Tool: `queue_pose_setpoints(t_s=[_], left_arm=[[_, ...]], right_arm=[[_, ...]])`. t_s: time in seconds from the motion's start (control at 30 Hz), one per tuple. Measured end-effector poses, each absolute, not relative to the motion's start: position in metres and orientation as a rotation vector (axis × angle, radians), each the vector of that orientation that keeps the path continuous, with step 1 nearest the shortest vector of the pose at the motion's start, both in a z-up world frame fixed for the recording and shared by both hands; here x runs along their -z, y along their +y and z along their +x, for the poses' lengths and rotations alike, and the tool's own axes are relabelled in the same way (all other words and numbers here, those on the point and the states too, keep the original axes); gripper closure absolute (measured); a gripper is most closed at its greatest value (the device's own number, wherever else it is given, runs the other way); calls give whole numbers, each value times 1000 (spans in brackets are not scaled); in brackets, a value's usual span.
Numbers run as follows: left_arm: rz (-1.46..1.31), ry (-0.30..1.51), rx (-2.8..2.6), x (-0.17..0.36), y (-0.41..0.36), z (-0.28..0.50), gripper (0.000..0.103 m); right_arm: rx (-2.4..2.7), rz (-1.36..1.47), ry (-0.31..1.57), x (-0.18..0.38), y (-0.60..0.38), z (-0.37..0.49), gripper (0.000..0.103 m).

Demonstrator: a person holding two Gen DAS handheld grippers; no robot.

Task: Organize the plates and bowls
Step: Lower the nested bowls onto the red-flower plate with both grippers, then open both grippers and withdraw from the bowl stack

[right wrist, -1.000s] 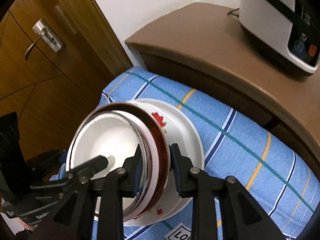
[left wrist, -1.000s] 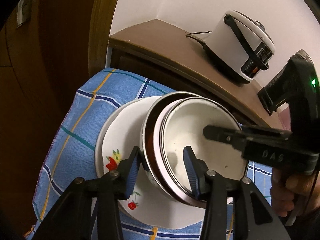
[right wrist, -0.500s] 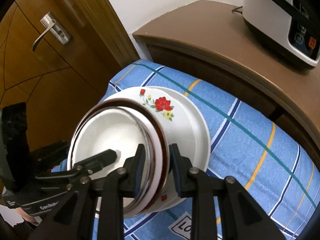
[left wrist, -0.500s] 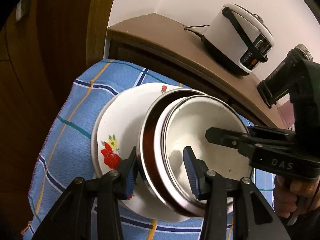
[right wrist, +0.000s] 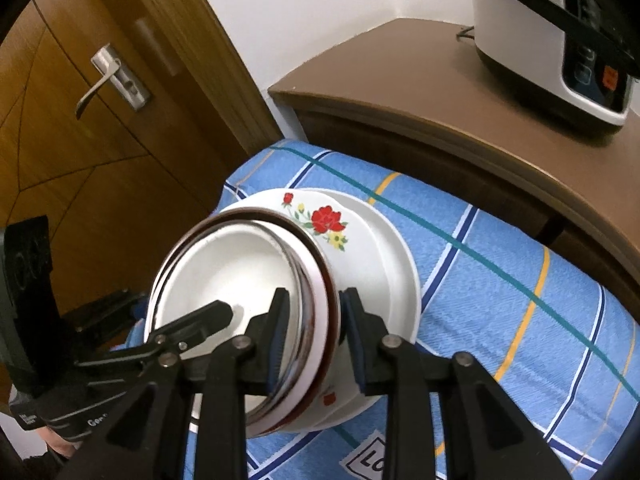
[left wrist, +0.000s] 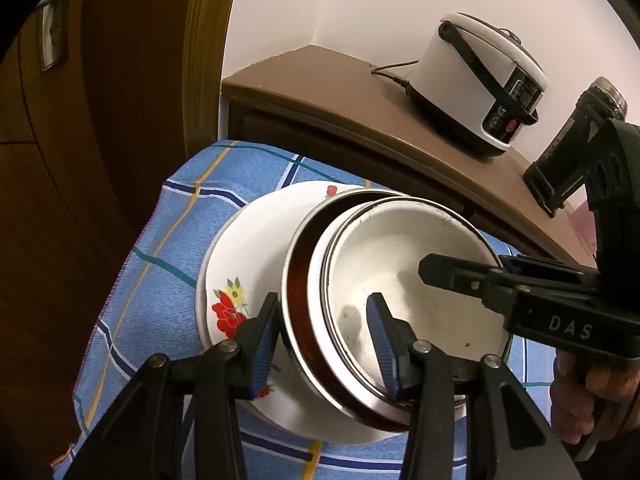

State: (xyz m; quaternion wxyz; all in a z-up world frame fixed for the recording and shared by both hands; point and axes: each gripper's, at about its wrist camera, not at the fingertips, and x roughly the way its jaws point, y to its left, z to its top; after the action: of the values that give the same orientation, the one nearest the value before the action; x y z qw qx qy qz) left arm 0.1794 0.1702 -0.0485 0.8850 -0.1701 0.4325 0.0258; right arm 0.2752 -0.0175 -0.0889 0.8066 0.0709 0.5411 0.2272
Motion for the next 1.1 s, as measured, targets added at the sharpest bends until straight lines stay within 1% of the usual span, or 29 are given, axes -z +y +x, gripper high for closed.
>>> queue_pose_setpoints(t_s=[0.1,0.13,0.17,0.2,0.23,0.27,0.4,0.47,0.53,0.6,0.83,1.1], left_arm=[[-340,892,-79,47,170,178,54],[-330,879,-91,44,170,176,53],[-321,867,-101,41,169,174,51],[-309,853,-118,38,169,171,47],[-297,832,-142,34,169,168,43],[-288,812,-159,30,169,164,42],[-223,721,-188,8,157,151,42],[-197,684,-182,-1,149,146,41],[-172,637,-168,-11,139,139,32],[-160,588,-149,-20,129,131,30],[-146,533,-92,-34,99,121,30],[-114,530,-46,-39,66,114,30]], right_arm=[[-476,152,1125,83,-21,271,70],[-465,149,1103,78,-25,268,67],[-450,148,1078,73,-29,265,62],[-431,149,1048,66,-35,261,59],[-418,150,1022,61,-39,258,58],[-404,148,987,53,-45,252,57],[-341,123,869,29,-63,227,46],[-311,114,818,20,-72,212,42],[-271,100,766,12,-81,196,36],[-224,86,712,5,-91,180,31],[-128,65,605,-10,-115,136,23],[-66,78,541,-22,-133,101,20]])
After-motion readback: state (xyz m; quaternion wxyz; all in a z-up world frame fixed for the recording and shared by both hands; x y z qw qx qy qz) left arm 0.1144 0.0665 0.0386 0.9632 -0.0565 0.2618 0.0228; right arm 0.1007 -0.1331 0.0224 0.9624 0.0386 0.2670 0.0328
